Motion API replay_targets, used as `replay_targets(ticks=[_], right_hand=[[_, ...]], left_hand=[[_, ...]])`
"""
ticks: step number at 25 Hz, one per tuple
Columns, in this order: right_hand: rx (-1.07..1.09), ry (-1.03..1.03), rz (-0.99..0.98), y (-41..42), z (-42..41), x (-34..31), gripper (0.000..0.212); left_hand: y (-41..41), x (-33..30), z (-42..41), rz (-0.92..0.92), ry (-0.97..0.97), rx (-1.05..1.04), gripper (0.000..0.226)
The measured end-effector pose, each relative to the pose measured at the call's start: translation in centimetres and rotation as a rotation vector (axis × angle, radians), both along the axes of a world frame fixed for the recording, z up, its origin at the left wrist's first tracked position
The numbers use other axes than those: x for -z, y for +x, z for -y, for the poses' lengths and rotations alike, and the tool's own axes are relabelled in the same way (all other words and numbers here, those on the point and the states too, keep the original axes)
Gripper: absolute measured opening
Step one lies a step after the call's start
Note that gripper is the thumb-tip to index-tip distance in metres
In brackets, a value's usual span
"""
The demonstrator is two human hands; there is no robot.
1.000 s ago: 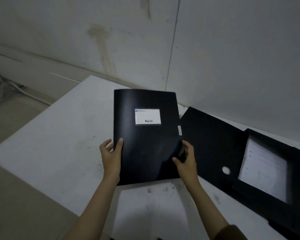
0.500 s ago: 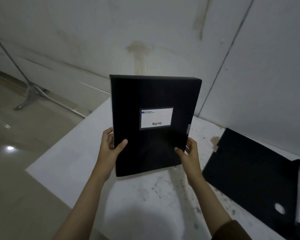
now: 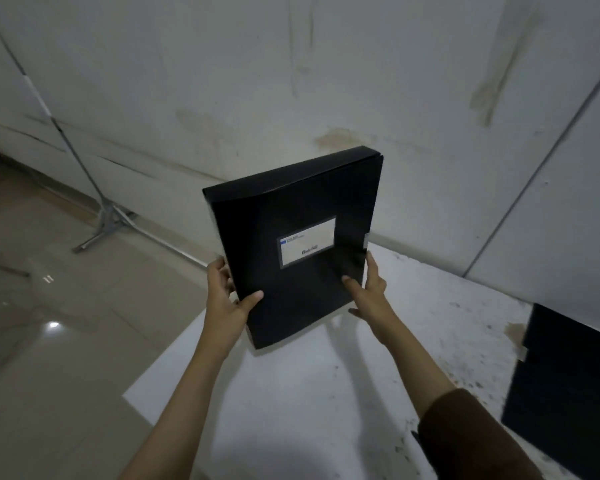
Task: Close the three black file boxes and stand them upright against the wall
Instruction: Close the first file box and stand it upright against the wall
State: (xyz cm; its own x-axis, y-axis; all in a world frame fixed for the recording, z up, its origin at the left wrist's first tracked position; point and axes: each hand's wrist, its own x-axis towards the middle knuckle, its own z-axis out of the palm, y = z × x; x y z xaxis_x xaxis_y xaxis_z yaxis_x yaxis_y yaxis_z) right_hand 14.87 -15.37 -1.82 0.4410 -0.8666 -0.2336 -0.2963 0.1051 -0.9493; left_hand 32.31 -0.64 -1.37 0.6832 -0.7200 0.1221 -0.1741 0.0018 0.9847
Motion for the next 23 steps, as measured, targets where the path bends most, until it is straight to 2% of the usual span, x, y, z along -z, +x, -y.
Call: replay_targets(ticks=[5, 8, 14, 19, 23], right_hand=[[-0.337, -0.127, 0.015, 6.0, -0.7, -0.2, 0.09], [-0.435, -0.124, 0.01, 9.0, -0.7, 0.2, 0.097], [-0.411, -0.171, -0.066, 13.3, 4.0, 2.9, 0.103], [-0.336, -0.062, -0.105, 15.6, 7.3, 4.5, 0.097], [-0.32, -0.124, -0.115, 16.7, 10.1, 5.3, 0.106]], left_hand=[[3.0, 0.0, 3.4, 0.075, -0.02, -0.07, 0.069], [3.7, 0.5, 6.0, 0.114, -0.001, -0.088, 0.068], [6.6, 2.2, 11.5, 0.058, 0.046, -0.026, 0.071], [8.3, 4.0, 15.3, 0.05, 0.055, -0.016, 0.073], [8.8, 4.4, 18.4, 0.041, 0.066, -0.047, 0.073]])
